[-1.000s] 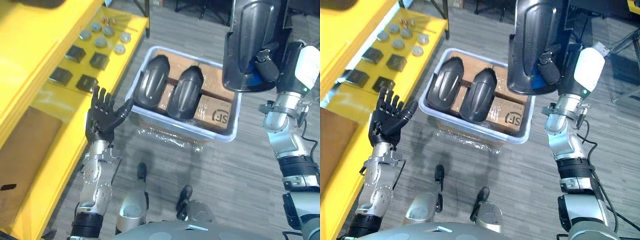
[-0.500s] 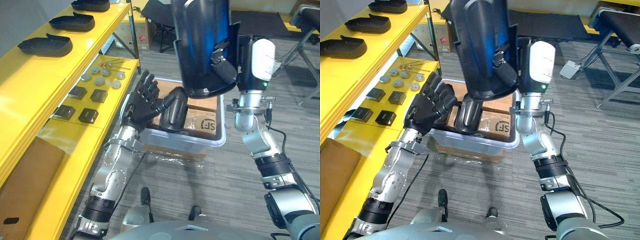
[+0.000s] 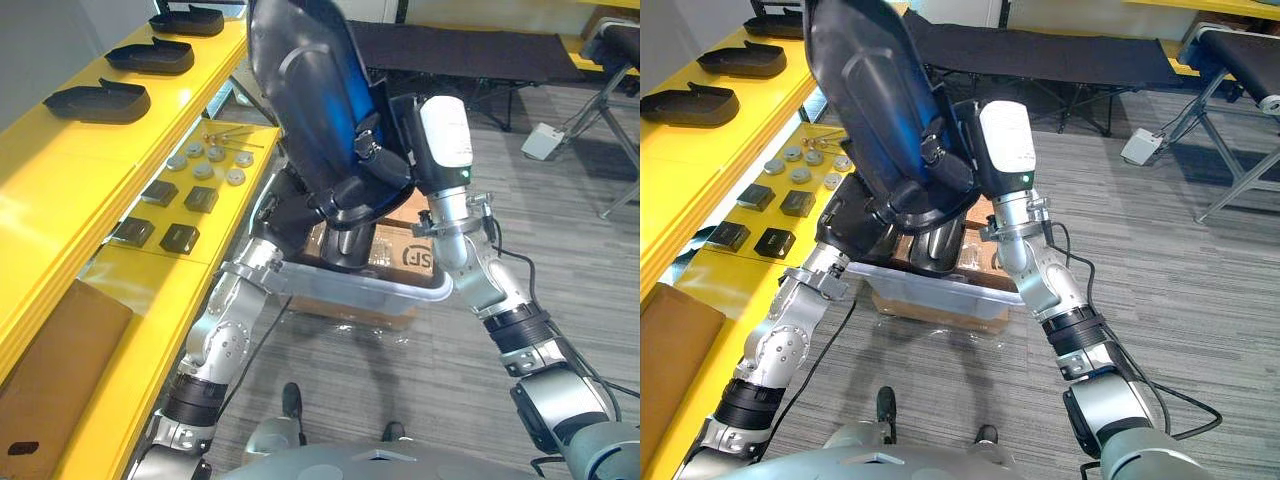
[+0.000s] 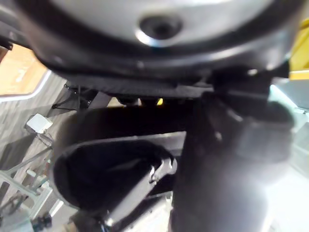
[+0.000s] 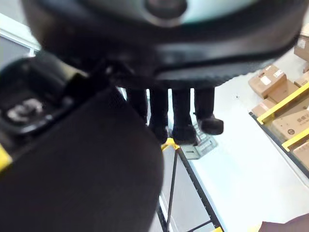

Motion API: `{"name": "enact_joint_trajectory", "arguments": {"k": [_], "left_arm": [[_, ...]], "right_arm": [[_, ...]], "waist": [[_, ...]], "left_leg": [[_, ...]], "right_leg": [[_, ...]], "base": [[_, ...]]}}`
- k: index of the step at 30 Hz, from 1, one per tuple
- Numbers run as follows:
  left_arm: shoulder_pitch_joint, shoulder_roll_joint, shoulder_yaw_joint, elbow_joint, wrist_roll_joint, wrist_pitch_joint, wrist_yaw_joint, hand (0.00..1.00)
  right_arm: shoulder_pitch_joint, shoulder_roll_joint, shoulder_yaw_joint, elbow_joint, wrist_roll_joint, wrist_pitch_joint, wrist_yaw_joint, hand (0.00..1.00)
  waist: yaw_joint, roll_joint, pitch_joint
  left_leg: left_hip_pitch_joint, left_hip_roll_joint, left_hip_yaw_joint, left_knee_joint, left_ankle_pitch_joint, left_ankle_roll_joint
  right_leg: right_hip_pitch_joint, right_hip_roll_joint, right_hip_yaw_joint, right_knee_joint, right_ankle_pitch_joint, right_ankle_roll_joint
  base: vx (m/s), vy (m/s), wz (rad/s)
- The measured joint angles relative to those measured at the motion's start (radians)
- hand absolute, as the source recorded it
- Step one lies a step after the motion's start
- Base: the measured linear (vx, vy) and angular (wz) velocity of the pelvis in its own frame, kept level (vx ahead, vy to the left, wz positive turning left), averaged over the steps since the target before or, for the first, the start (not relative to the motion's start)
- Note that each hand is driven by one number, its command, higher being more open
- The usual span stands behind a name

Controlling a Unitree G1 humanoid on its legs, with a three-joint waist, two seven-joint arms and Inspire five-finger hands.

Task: Walk over and take three plastic housings, then place them on the shelf

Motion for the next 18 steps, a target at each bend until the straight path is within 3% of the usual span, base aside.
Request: {"name": "enact_joint_trajectory", "arguments": {"k": [3, 4, 8, 18], "left_arm": [[0.0, 0.001, 0.01, 0.002, -0.028, 0.014, -0.001, 1.0], [0.0, 0.001, 0.01, 0.002, -0.028, 0.014, 0.0, 0.0], [0.0, 0.0, 0.008, 0.002, -0.028, 0.011, 0.046, 0.0], [0.004, -0.031, 0.005, 0.075, -0.027, -0.022, 0.202, 0.0]], "right_arm": [[0.0, 0.021, 0.005, 0.018, 0.0, -0.011, -0.001, 0.0], [0.0, 0.023, 0.007, 0.021, 0.001, -0.014, -0.002, 0.0], [0.002, 0.03, 0.03, 0.033, 0.001, -0.027, -0.004, 0.0], [0.067, 0.114, 0.071, 0.034, -0.004, -0.046, -0.045, 0.0]], "waist": [[-0.003, 0.001, -0.001], [-0.004, 0.002, -0.001], [-0.007, 0.002, -0.002], [0.001, -0.012, -0.032]], "left_leg": [[0.002, 0.0, 0.0, -0.001, -0.003, -0.003], [0.003, 0.001, 0.0, -0.001, -0.004, -0.004], [0.002, 0.001, -0.002, -0.001, -0.017, -0.016], [-0.008, -0.001, -0.004, 0.0, -0.009, -0.004]], "right_leg": [[-0.004, 0.001, -0.001, 0.003, -0.003, -0.003], [-0.004, 0.002, -0.001, 0.003, -0.004, -0.004], [-0.007, 0.001, -0.001, 0.004, -0.007, -0.008], [-0.013, -0.001, -0.007, 0.0, -0.003, -0.011]], "base": [[-0.03, 0.015, 0.0], [-0.06, 0.025, 0.01], [-0.05, 0.025, 0.01], [0.0, 0.003, 0.01]]}}
